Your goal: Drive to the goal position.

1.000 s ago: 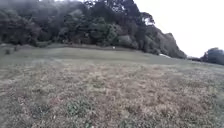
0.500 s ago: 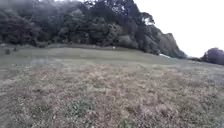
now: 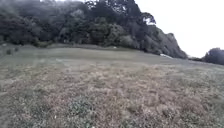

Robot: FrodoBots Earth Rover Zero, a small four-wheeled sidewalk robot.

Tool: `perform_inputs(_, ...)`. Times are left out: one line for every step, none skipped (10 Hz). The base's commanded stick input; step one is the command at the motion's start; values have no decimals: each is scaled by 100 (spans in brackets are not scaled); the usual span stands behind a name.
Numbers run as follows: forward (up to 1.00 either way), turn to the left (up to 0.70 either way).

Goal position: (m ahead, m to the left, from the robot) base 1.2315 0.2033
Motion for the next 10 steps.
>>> perform_inputs(0,70)
perform_inputs(0,70)
perform_inputs(0,70)
perform_inputs(0,70)
perform_inputs(1,70)
perform_inputs(3,70)
perform_inputs(0,70)
perform_inputs(0,70)
perform_inputs(0,70)
perform_inputs(0,70)
